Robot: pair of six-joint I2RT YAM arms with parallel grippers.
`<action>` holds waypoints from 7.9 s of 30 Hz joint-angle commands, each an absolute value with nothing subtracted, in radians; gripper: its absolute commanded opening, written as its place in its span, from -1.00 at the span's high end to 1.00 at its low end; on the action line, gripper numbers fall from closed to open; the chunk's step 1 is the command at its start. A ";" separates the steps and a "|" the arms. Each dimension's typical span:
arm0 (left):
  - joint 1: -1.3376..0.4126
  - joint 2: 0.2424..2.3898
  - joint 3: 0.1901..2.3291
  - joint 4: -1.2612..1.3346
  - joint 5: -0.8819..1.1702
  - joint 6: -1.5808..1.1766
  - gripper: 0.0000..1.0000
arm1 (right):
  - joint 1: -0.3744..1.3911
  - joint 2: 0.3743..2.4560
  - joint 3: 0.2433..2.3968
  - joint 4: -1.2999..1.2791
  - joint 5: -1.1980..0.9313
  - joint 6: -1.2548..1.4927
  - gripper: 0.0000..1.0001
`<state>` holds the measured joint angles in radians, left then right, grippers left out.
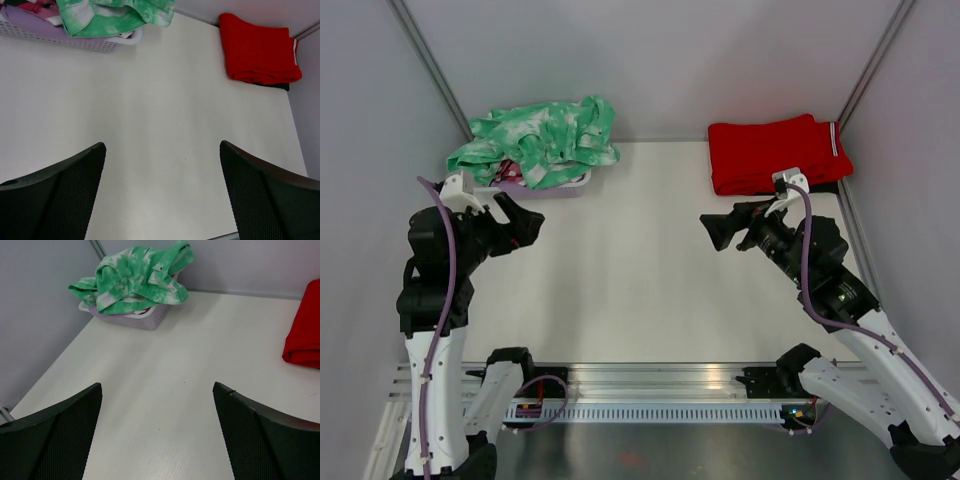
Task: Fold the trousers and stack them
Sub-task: Grab the trousers from the pile, then move the trousers to the center of the board
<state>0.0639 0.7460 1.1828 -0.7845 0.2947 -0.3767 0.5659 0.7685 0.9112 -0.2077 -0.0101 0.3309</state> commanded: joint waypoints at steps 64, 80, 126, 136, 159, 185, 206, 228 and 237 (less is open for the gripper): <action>-1.374 1.669 1.757 -0.086 -0.744 -0.757 0.95 | 0.529 0.483 1.192 -1.094 0.701 0.828 -0.96; -1.384 1.517 1.257 -0.186 -0.640 -0.809 0.58 | 0.529 0.542 1.157 -1.065 0.761 0.874 -0.96; 0.226 1.432 0.864 -0.141 -0.095 -0.910 -0.25 | 0.888 2.132 1.595 -0.009 0.245 0.026 -0.15; 0.233 1.638 1.034 -0.097 -0.064 -0.882 0.95 | 0.881 1.835 1.441 0.027 0.209 0.017 1.00; 0.356 1.893 1.494 -0.248 -0.083 -0.759 0.95 | 1.043 1.103 0.629 -0.219 -0.006 0.288 0.36; 0.068 1.115 0.991 -0.344 0.192 -0.661 -0.99 | 0.641 1.811 1.488 -0.143 -0.196 0.094 -0.96; -0.137 1.683 0.905 0.023 0.041 -0.641 -0.58 | 0.641 1.942 1.424 -0.067 -0.235 0.011 0.99; -0.493 0.750 0.761 -0.536 -0.501 -0.843 0.95 | 0.897 1.425 0.973 0.104 -0.468 0.153 1.00; -0.598 0.755 0.882 -0.939 -0.636 -1.008 -0.99 | 1.037 1.451 0.804 0.032 -0.422 0.206 0.99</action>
<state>-0.5945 0.7322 0.7666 -0.7818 -0.5014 -0.9379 1.0134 1.4601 0.8501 0.0452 -0.4282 0.1761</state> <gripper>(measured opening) 0.914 0.004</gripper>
